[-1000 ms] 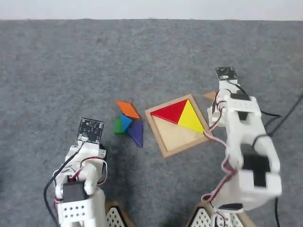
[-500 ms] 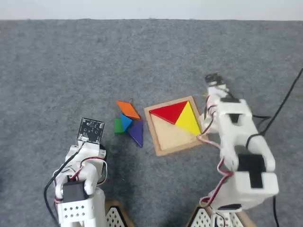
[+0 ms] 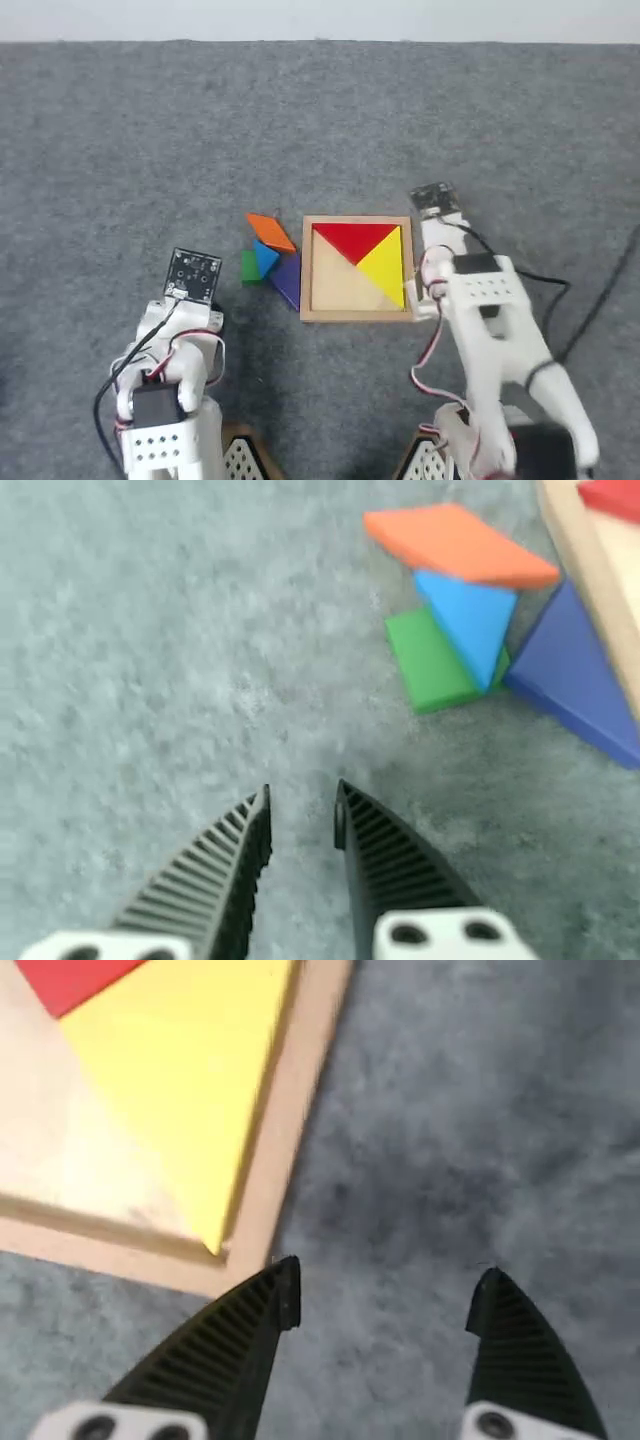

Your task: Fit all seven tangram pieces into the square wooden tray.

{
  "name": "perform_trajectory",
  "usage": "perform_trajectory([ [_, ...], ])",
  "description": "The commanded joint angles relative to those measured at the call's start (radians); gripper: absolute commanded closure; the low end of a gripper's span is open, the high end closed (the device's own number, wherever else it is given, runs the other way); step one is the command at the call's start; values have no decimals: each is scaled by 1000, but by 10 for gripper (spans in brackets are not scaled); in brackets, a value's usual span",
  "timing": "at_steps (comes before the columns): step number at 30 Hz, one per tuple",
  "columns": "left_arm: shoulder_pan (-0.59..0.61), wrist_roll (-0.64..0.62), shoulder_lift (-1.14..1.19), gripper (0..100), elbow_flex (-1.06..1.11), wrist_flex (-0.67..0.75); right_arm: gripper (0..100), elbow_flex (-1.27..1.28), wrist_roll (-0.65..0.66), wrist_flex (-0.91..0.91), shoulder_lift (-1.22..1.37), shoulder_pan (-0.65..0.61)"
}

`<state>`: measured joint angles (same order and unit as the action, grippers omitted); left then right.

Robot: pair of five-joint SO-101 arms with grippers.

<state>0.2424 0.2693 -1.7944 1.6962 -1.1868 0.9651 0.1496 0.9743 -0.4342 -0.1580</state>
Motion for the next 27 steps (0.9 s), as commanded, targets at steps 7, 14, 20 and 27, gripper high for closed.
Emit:
perform_trajectory([
  [7,80,233,28,901,-257,51,725,187,-6,-21,-312,182],
  [14,38,158,749,899,-839,-43,727,273,-6,-53,-371,231],
  [20,-121,-75,1427,837,-1423,-259,728,290,-6,-85,-371,237],
  [27,-278,-308,1775,783,-1679,-261,728,290,-6,-85,-371,239],
])
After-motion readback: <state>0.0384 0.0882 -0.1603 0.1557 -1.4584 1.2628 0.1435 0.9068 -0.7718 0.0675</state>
